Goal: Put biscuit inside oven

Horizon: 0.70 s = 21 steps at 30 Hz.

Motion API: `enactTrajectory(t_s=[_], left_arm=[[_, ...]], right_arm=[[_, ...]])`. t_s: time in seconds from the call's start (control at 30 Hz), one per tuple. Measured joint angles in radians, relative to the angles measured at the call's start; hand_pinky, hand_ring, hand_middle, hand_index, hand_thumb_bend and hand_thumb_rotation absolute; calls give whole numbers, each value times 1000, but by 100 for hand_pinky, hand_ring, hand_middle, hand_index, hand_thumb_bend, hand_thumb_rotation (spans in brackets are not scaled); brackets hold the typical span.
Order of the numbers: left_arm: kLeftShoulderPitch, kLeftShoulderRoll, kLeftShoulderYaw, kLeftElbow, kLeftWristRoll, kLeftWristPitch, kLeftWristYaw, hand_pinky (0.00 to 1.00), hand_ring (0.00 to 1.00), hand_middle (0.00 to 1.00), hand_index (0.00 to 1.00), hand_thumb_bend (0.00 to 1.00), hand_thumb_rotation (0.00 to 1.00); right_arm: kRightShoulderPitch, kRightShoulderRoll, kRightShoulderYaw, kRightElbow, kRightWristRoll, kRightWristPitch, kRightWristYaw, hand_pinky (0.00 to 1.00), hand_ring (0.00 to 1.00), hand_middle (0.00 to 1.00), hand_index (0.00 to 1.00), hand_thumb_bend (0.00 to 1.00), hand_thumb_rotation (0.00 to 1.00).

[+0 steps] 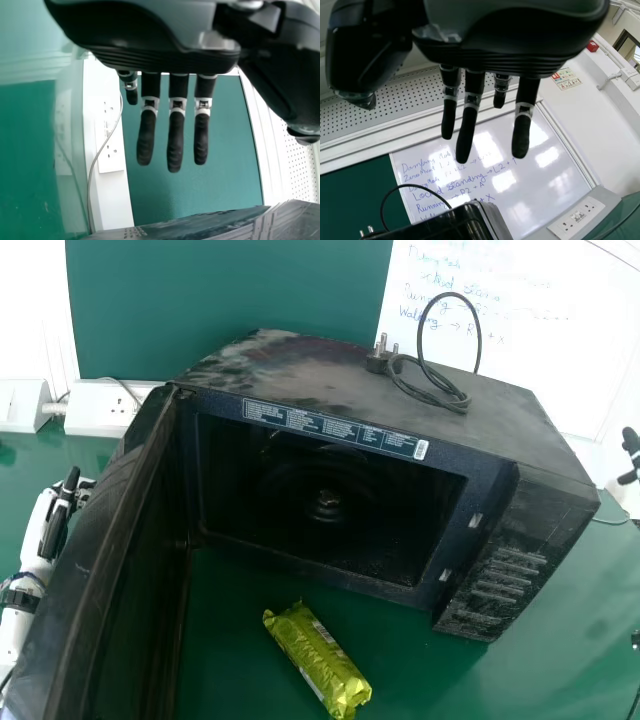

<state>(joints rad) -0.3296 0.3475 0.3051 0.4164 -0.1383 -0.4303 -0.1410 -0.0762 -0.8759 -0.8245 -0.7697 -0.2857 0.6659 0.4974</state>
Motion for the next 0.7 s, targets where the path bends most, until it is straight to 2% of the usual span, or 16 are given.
enactTrajectory(t_s=[0.3,0.43,0.53,0.6,0.7], left_arm=[[0,0,0,-9,-1,15,-4,28,32,39,48,52,8],[0,0,0,-9,0,13,-4,28,32,38,48,52,8],[0,0,0,-9,0,13,-4,28,32,38,48,52,8],[0,0,0,-9,0,13,-3,28,32,39,48,52,8],[0,0,0,-9,0,13,-3,28,32,38,48,52,8]], right_arm=[[8,0,-8,6,5,-18,9,29,38,49,68,78,51],[8,-2,-3,-8,-1,6,11,29,38,50,70,78,51],[12,-8,0,-29,1,29,36,29,39,49,71,77,46],[13,-14,-6,-39,27,32,68,26,34,45,72,81,43],[19,-23,-26,-43,87,14,131,23,31,43,73,78,37]])
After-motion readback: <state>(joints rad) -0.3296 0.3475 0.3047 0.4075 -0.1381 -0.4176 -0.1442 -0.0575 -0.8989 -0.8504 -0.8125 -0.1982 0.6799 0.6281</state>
